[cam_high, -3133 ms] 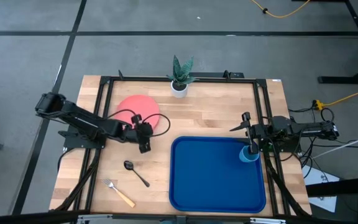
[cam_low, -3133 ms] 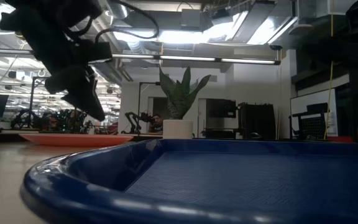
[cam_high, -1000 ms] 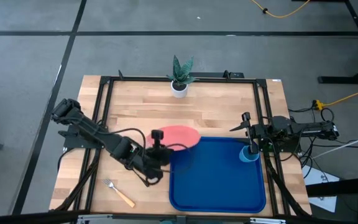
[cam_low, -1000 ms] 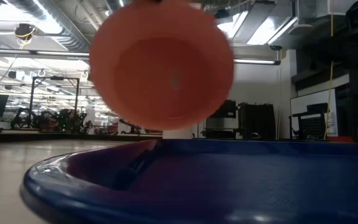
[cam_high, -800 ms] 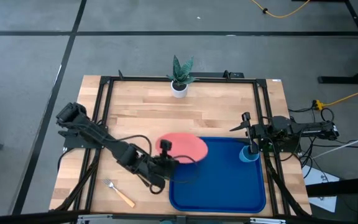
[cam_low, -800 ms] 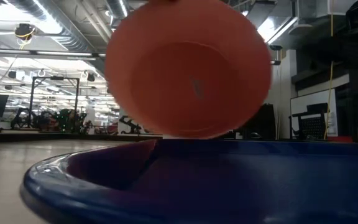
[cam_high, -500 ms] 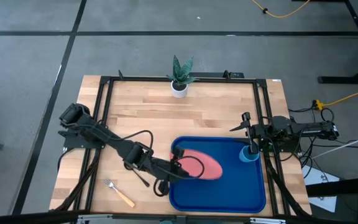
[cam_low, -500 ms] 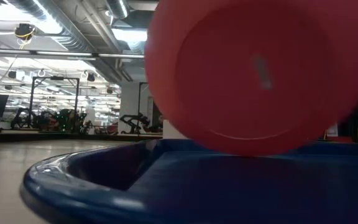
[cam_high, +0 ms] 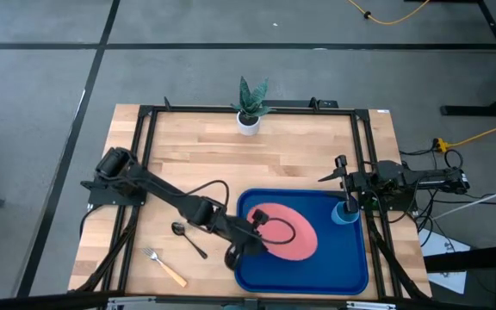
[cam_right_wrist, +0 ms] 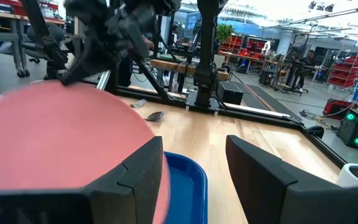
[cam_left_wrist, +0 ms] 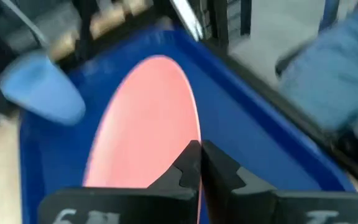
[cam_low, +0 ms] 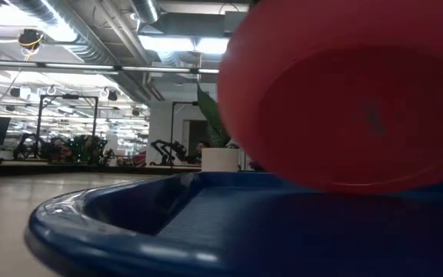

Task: Pick and place plate/cup/fork/spoon on tray
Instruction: Put the pink plate in the center of the blue tray

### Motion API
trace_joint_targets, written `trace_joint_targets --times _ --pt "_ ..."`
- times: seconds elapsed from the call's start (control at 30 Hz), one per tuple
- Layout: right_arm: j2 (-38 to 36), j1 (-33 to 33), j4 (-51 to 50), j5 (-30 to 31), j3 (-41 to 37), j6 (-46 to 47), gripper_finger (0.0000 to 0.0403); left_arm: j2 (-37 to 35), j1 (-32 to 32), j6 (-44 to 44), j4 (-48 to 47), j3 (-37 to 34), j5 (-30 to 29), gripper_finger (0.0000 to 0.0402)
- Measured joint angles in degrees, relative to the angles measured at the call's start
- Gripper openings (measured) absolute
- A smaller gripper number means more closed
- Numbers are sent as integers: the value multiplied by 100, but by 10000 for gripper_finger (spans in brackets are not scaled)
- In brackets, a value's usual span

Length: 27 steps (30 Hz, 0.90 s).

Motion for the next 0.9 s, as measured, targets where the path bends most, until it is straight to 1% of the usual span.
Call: trace_joint_targets --times 0.1,0.3,0.4,0.47,0.6,0.7,0.77,0.8,0.9 --pt "0 -1 1 0 0 1 182 1 35 137 209 3 43 0" --pt "0 1 2 0 -1 1 182 4 154 175 193 3 75 0" --pt "0 -1 1 0 1 1 182 58 228 179 359 2 70 0" --pt "0 -1 1 0 1 0 182 63 278 202 382 -1 218 0" --pt "0 1 0 0 1 1 182 183 338 183 376 -11 348 0" --pt "0 -1 0 0 0 1 182 344 338 303 772 16 385 0" --pt "0 -1 0 0 1 1 182 417 338 373 765 -5 541 0" --pt "0 -1 0 0 1 1 182 529 340 360 951 14 616 0" --pt "7 -1 3 0 1 1 182 654 338 325 955 -23 659 1"
